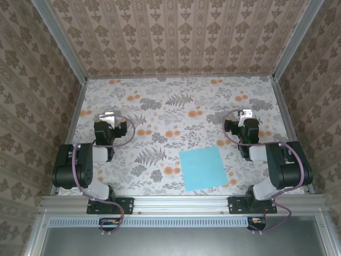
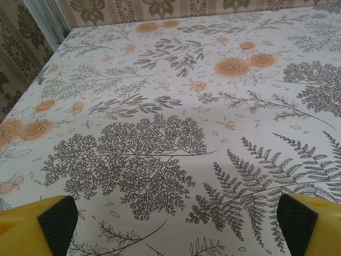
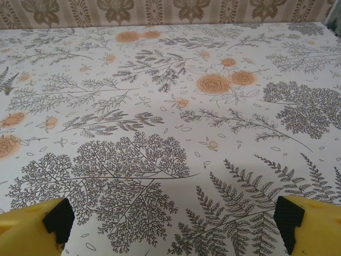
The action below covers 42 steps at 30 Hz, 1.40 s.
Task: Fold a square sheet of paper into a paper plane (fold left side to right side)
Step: Move the square sheet of paper to the center of the table.
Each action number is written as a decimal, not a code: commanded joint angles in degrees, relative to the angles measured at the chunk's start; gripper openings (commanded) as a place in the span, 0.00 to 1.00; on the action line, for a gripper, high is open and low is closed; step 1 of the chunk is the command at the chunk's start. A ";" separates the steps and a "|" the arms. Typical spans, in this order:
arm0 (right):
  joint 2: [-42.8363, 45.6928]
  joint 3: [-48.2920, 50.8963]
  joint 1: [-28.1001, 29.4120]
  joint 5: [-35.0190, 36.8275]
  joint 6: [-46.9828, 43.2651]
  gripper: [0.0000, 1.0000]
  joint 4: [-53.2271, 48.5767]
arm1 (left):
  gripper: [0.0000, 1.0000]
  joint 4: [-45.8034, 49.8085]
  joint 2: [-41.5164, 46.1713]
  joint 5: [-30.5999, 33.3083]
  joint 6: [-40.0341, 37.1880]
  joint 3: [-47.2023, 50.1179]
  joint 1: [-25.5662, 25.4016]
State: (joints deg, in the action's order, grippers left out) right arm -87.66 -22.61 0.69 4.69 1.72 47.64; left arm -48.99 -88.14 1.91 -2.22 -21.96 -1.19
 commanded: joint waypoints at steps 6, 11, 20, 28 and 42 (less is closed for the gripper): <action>0.03 -0.46 0.39 1.11 0.74 1.00 1.78 | 1.00 0.31 0.11 -0.59 -0.86 -1.42 -0.04; 0.03 -0.50 0.29 1.02 0.83 1.00 1.67 | 1.00 0.26 0.15 -0.60 -0.77 -1.42 0.04; 0.14 -0.23 0.25 0.96 0.84 1.00 1.97 | 1.00 -0.05 0.29 -0.77 -0.75 -1.29 0.22; 16.26 -8.60 0.53 3.48 4.63 1.00 -25.82 | 1.00 27.58 17.02 4.22 4.46 -9.30 -1.44; 29.17 -22.92 20.04 1.47 17.40 1.00 -71.41 | 0.99 57.44 23.05 -17.17 33.93 -20.51 -13.07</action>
State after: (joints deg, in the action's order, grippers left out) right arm -60.10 -44.14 17.28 6.61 15.16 -9.37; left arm 2.81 -68.60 -10.46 25.02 -44.82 -11.55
